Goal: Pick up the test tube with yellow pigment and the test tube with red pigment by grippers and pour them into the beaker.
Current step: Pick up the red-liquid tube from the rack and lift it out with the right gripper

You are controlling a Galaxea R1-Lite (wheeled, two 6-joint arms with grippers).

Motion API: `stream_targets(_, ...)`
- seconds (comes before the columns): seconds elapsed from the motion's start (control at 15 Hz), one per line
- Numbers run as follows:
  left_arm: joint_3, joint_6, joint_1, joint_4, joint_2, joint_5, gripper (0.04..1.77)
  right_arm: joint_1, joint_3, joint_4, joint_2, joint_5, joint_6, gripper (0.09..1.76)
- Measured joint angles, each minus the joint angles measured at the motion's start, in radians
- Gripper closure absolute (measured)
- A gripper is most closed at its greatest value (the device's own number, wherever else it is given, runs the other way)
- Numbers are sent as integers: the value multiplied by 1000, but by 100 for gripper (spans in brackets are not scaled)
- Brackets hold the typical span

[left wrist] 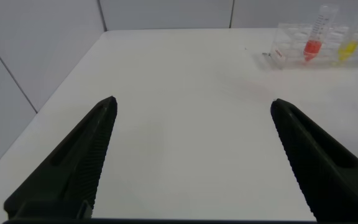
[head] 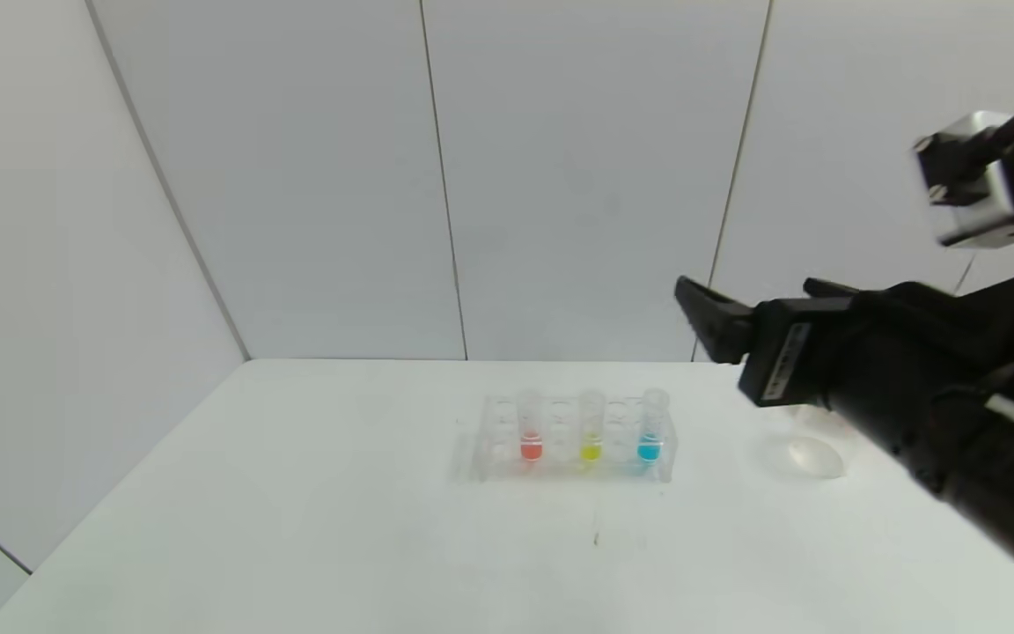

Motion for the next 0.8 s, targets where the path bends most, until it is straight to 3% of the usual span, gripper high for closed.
stream_targets(0.4, 0, 0, 0, 0, 0, 0, 5, 170, 39, -300, 281, -229, 0, 14)
stream_targets(0.8, 0, 0, 0, 0, 0, 0, 5, 198, -69, -401, 569, -260, 3, 14)
